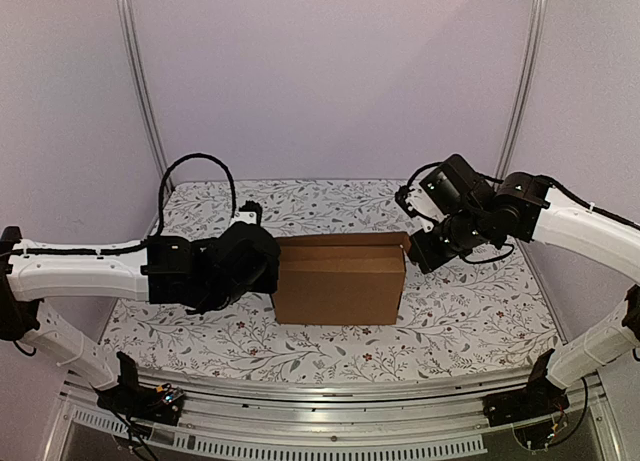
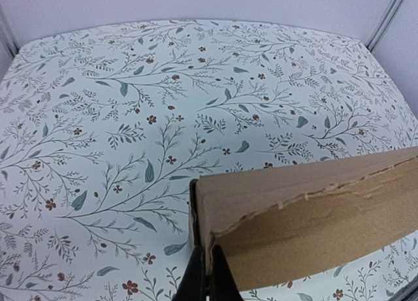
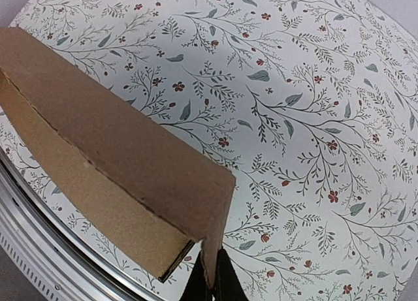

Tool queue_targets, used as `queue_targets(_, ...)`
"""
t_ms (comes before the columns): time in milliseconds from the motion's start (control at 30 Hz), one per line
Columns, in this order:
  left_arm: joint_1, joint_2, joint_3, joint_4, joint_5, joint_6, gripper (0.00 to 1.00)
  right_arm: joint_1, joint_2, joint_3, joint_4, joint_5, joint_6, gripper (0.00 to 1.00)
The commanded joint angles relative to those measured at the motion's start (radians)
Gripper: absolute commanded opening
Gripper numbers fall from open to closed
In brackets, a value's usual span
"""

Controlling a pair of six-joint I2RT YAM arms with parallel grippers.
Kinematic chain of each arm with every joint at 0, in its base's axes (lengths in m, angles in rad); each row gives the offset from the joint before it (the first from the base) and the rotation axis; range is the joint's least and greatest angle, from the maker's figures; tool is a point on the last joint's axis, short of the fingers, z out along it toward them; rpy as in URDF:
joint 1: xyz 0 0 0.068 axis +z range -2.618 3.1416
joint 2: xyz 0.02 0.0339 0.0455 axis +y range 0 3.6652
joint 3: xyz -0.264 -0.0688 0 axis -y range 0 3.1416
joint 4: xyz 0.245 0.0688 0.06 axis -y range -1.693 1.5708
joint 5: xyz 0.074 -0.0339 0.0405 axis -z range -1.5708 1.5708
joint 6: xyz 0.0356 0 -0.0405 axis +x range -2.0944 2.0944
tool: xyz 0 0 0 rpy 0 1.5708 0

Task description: Fold the paper box

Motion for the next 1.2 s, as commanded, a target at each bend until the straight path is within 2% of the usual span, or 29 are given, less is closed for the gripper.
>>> queue_targets(0, -0.036, 0.074, -0.034, -0.125, 0.110, 0.010, 0.00, -0.001, -0.015, 0.073, -0.049, -0.072, 0.049, 0.00)
queue_targets(233, -0.055, 0.087, -0.025, -0.126, 0.087, 0.015, 0.00, -0.017, 0.009, 0.126, -0.116, -0.131, 0.133, 0.00)
queue_targets(733, -0.113, 0.138, 0.005, -0.125, 0.028, 0.051, 0.00, -0.136, 0.033, 0.118, -0.140, -0.409, 0.293, 0.00)
queue_targets(933, -0.126, 0.159, 0.017, -0.124, 0.016, 0.059, 0.00, -0.140, 0.038, 0.110, -0.131, -0.401, 0.342, 0.00)
queue_targets(1167, -0.128, 0.160, 0.013, -0.124, 0.017, 0.058, 0.00, -0.139, 0.015, 0.042, -0.100, -0.298, 0.377, 0.00)
